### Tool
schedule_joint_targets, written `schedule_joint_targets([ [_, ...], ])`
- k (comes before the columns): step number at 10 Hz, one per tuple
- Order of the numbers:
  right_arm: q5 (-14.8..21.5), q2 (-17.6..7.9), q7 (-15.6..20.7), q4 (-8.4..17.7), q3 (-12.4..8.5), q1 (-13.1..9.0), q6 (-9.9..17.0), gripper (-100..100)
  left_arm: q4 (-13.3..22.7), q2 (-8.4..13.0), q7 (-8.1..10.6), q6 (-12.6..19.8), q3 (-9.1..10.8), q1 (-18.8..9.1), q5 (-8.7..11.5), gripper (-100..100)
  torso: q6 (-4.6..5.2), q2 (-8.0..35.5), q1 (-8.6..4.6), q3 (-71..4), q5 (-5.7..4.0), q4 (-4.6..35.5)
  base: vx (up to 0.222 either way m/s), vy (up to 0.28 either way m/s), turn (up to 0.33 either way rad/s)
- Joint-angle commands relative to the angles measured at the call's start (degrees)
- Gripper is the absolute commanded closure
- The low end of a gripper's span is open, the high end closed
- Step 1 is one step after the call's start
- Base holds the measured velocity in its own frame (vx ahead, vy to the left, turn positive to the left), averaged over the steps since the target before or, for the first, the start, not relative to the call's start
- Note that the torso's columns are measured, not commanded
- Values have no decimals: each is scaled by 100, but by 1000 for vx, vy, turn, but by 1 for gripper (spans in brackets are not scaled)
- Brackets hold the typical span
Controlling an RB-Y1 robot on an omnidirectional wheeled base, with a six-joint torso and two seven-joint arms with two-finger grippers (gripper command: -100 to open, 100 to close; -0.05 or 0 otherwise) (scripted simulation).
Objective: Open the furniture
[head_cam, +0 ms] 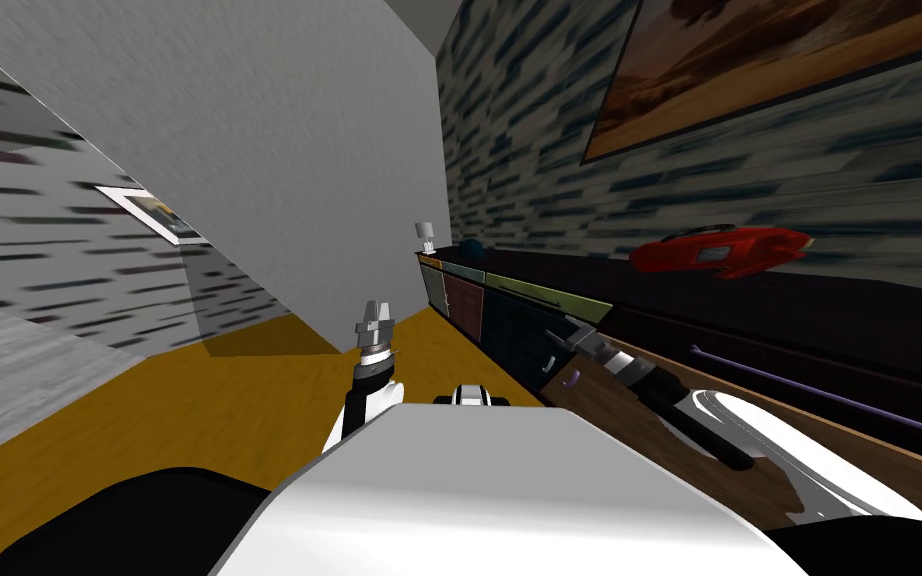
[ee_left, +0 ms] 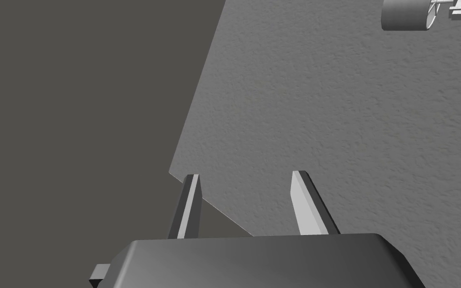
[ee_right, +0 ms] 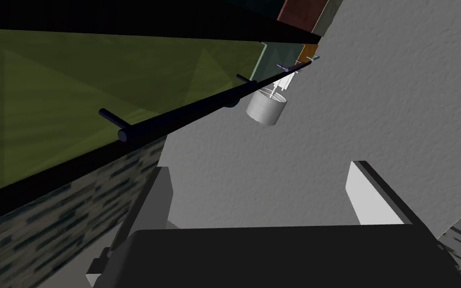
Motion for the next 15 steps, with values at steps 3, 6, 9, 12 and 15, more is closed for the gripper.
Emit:
schedule_joint_targets([
  [3,579,-689,491,325,-353,93,104,-100,0,0,0,0,0,0,0,0,-1,-9,9,-6,3,-3,39,79,-18],
  [6,1033,-1214,878,592,-624,160,173,-100,0,0,0,0,0,0,0,0,0,-3,1,-2,0,-1,29,63,-18],
  [9,1427,-1701,1212,812,-859,220,231,-100,0,0,0,0,0,0,0,0,-1,-6,7,-4,2,-2,28,76,-17],
  [12,1727,-2052,1465,972,-1037,267,272,-100,0,0,0,0,0,0,0,0,0,-3,0,-2,0,-1,23,60,-14],
  [15,1807,-2131,1513,1002,-1039,258,312,-100,0,1,0,0,0,0,0,0,0,-1,-5,0,-2,-1,12,31,-6],
])
